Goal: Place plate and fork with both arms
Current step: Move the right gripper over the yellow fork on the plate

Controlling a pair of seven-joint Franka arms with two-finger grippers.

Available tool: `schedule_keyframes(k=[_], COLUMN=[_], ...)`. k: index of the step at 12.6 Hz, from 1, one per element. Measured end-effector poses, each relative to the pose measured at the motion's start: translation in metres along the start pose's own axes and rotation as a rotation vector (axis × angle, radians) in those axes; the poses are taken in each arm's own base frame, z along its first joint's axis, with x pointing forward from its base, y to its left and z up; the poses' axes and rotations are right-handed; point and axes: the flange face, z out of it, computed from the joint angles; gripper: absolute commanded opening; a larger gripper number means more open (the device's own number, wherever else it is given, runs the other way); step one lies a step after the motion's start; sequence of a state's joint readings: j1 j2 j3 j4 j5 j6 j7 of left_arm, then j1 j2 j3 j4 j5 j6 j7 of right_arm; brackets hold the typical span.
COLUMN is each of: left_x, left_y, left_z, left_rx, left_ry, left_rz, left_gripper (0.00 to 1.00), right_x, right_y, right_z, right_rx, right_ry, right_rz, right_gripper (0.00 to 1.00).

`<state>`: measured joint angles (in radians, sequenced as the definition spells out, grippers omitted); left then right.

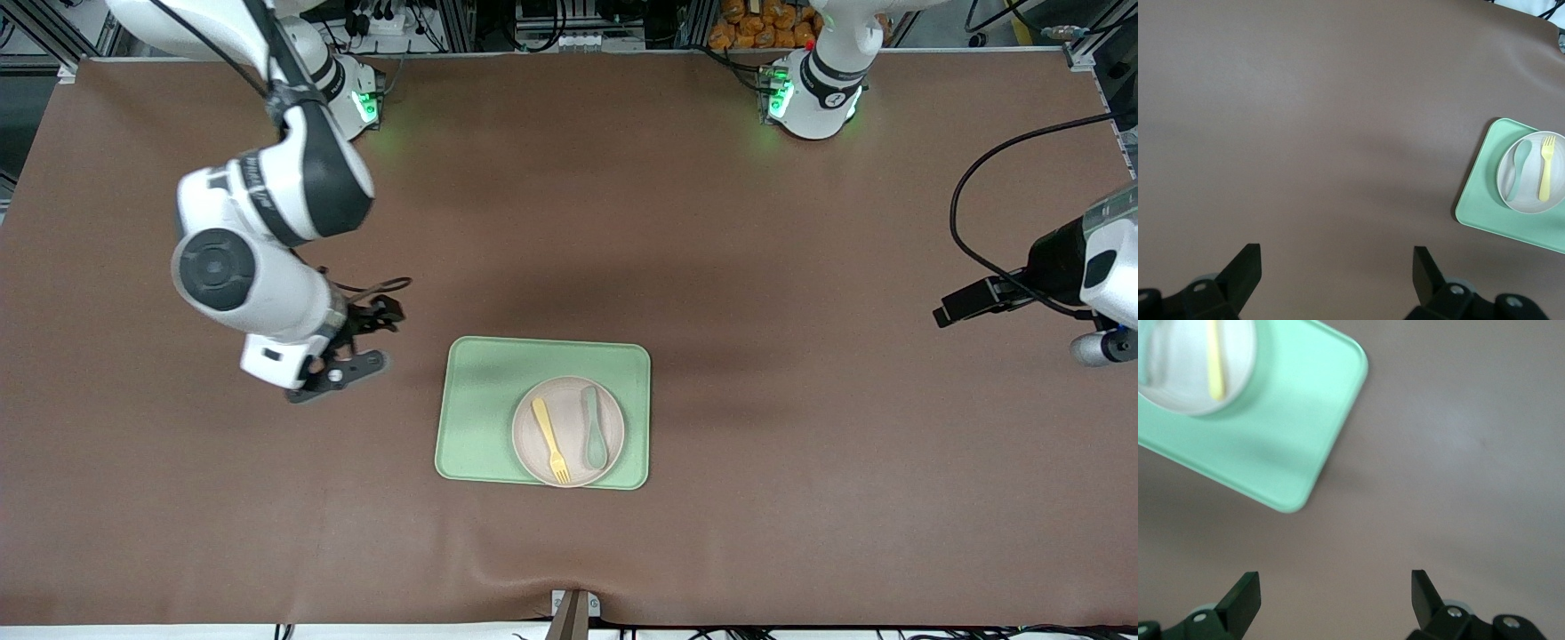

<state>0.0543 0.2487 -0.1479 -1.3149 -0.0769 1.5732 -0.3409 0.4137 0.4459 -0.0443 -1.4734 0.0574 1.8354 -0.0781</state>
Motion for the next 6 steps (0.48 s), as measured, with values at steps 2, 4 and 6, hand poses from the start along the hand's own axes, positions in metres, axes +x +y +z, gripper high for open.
schedule_keyframes(k=[2, 4, 6], left_x=[-0.003, -0.007, -0.011], left_y=[0.0, -0.003, -0.012], left_z=[-0.006, -0.016, -0.031], left_rx=[0.018, 0.022, 0.024], left_ry=[0.016, 0.035, 0.055], left_rz=[0.005, 0.002, -0.011], left_gripper=[1.0, 1.0, 1.0], right_x=[0.02, 0.039, 0.057], right_y=[-0.03, -0.054, -0.067], right_z=[0.028, 0.061, 0.089], right_rx=[0.004, 0.05, 0.058], right_ry=[0.058, 0.123, 0.179], right_rz=[-0.038, -0.042, -0.047], right_gripper=[1.0, 1.0, 1.0])
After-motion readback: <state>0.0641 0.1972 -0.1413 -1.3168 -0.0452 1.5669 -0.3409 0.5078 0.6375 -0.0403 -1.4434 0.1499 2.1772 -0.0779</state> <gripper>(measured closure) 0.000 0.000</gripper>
